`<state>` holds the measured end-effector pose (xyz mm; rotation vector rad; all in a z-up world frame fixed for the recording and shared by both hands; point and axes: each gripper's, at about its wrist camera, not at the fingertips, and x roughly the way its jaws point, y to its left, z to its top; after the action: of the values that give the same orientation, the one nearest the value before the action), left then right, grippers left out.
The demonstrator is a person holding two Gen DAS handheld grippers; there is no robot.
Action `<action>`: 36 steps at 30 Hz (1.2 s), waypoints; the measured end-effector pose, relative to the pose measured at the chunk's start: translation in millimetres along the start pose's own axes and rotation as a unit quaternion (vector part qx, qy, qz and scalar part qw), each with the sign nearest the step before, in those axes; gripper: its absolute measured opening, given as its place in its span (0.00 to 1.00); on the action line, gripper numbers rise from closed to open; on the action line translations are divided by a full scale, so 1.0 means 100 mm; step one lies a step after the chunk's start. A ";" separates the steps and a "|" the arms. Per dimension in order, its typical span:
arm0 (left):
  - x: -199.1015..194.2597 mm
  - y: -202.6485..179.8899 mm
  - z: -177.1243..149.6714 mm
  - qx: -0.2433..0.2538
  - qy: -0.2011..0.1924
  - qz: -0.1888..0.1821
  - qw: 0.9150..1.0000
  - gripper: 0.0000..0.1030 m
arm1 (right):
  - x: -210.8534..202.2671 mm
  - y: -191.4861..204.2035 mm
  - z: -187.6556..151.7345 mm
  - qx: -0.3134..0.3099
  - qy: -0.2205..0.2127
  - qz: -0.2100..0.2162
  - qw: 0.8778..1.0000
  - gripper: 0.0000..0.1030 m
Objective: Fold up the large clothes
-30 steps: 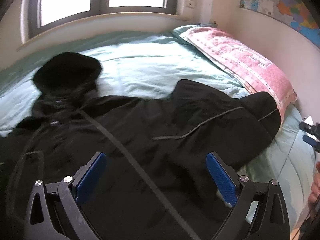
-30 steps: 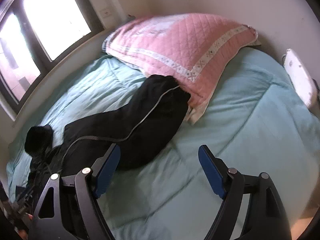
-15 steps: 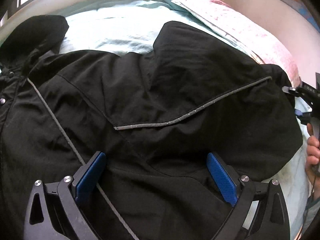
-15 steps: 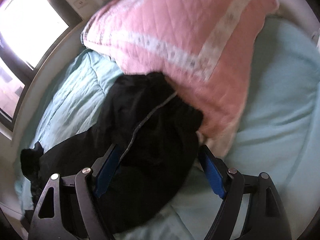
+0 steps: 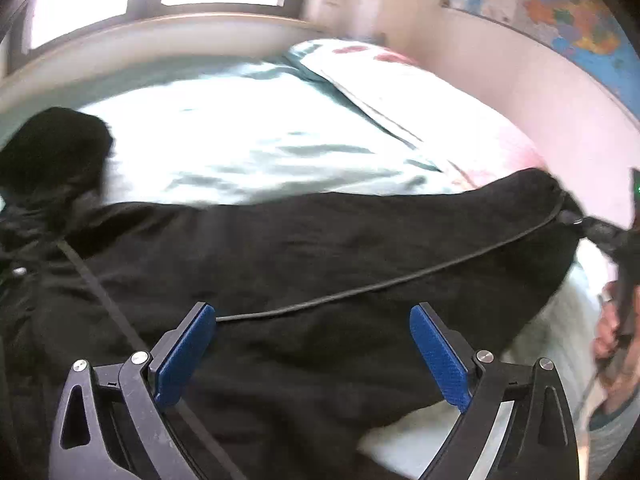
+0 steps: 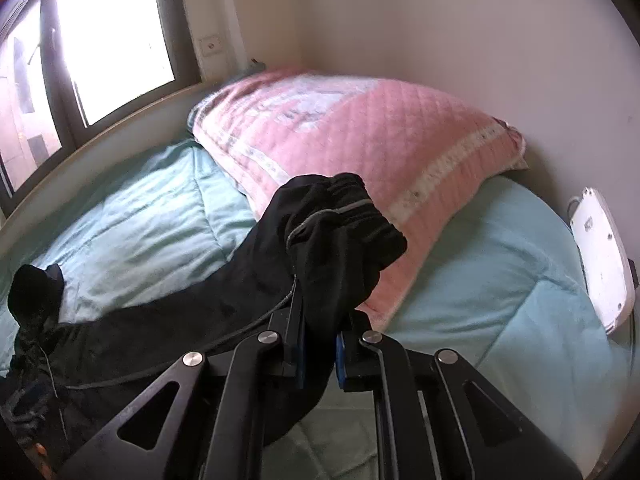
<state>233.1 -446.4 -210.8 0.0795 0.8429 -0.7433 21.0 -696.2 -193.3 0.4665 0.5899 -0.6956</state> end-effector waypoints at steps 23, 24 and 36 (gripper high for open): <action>-0.95 0.78 -0.29 -0.026 0.001 0.056 0.998 0.95 | -0.47 1.28 -0.15 -0.073 0.018 0.156 0.985 0.13; -1.12 0.92 -0.34 -0.035 -0.008 0.069 0.997 0.95 | -0.50 1.43 -0.18 -0.083 0.018 0.159 0.984 0.13; -2.46 2.20 -0.97 -0.117 -0.056 0.167 0.977 0.95 | -1.05 3.92 -1.19 -0.233 0.050 0.265 0.934 0.13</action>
<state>201.3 -108.9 -152.2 -0.0310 0.7780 -0.3273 191.8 -314.3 -135.1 0.1978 0.6640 -0.0059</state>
